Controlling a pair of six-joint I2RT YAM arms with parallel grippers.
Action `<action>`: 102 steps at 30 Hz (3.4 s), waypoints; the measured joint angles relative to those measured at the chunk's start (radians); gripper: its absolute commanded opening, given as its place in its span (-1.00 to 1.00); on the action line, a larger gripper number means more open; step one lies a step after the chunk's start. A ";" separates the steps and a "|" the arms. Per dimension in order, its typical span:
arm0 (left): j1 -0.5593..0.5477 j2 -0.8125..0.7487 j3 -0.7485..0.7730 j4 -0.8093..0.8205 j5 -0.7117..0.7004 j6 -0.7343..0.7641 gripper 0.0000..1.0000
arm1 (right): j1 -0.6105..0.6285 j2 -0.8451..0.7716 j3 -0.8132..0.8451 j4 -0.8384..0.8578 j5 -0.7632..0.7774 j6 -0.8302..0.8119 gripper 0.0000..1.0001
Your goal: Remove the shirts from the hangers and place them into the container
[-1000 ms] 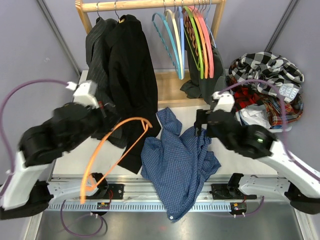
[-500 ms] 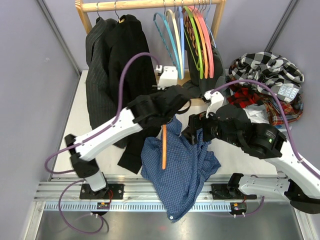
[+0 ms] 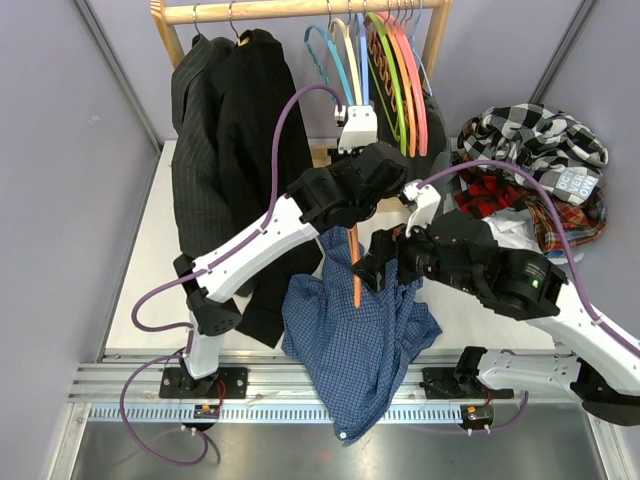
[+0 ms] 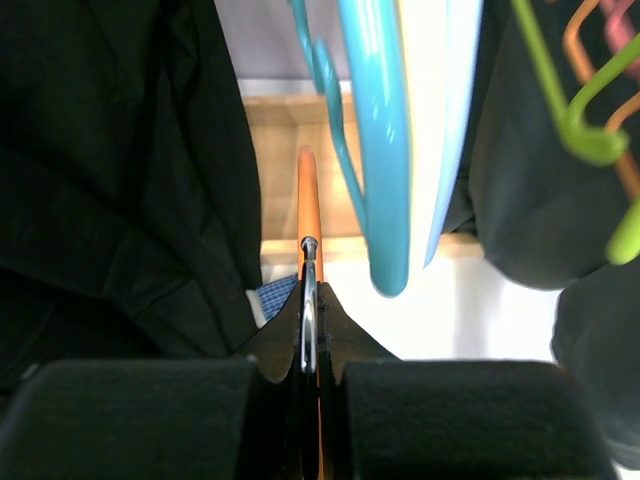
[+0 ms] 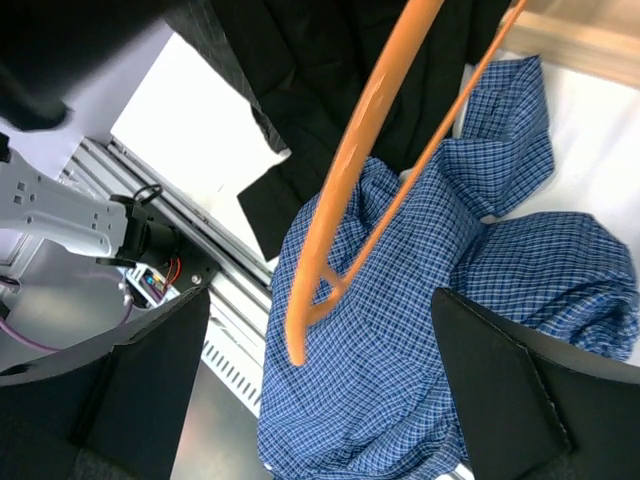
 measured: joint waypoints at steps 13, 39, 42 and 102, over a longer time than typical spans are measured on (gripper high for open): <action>0.019 0.000 0.027 0.016 0.028 0.008 -1.00 | 0.206 0.115 -0.083 0.057 0.264 0.135 0.17; 0.013 -0.367 -0.366 0.177 0.148 0.056 0.98 | 0.322 0.130 -0.068 -0.119 0.523 0.204 -1.00; 0.010 -0.453 -0.418 0.209 0.194 0.066 0.98 | 0.331 0.121 -0.058 -0.119 0.525 0.181 -1.00; -0.023 -1.433 -1.147 0.267 0.480 -0.066 0.98 | -0.307 1.040 1.187 -0.129 0.100 -0.203 -0.27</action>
